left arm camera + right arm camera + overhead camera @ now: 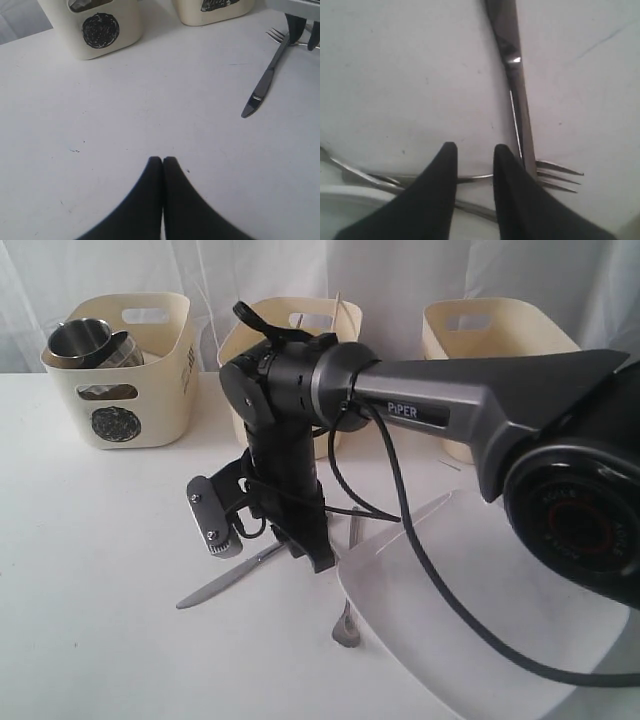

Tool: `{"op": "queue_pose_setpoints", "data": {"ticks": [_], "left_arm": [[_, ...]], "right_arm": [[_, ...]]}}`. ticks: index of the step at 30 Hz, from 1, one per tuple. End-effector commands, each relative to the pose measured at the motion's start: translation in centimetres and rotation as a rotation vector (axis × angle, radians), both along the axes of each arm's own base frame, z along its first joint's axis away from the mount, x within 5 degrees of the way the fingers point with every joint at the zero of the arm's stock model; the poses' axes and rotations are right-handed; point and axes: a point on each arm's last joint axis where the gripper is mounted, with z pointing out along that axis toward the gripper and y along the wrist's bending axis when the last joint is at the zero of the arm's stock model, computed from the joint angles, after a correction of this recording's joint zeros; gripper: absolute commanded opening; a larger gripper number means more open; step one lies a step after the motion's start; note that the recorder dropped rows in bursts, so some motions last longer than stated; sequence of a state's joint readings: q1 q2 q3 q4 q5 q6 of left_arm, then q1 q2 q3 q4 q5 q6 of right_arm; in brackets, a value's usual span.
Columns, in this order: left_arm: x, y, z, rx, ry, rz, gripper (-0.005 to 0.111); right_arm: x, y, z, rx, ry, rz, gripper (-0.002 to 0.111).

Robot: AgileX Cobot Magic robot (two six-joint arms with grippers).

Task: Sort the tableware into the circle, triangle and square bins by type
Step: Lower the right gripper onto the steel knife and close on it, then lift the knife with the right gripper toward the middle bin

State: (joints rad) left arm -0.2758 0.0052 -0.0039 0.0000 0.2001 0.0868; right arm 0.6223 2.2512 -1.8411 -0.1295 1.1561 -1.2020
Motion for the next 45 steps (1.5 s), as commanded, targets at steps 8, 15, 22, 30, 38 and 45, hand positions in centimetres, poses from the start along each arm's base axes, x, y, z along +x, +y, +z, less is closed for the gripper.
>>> {"op": "queue_pose_setpoints", "data": {"ticks": [8, 15, 22, 30, 38, 45], "left_arm": [[0.0, 0.0, -0.1, 0.000, 0.001, -0.005, 0.000], [0.0, 0.0, -0.1, 0.000, 0.001, -0.005, 0.000], [0.0, 0.0, -0.1, 0.000, 0.001, -0.005, 0.000], [0.0, 0.0, -0.1, 0.000, 0.001, -0.005, 0.000], [0.0, 0.0, -0.1, 0.000, 0.001, -0.005, 0.000], [-0.1, 0.0, -0.2, 0.008, 0.014, -0.008, 0.000]], "right_arm": [[0.7, 0.2, -0.3, 0.092, -0.059, 0.018, 0.053], [1.4, -0.8, -1.8, 0.076, -0.025, 0.007, 0.053], [2.1, -1.4, -3.1, 0.104, 0.003, -0.014, 0.053], [2.2, -1.1, -4.5, 0.142, 0.028, -0.039, 0.053], [1.9, -0.4, -5.3, 0.208, 0.087, -0.086, 0.053], [1.0, -0.1, -8.2, 0.166, 0.194, -0.170, 0.044]]}}
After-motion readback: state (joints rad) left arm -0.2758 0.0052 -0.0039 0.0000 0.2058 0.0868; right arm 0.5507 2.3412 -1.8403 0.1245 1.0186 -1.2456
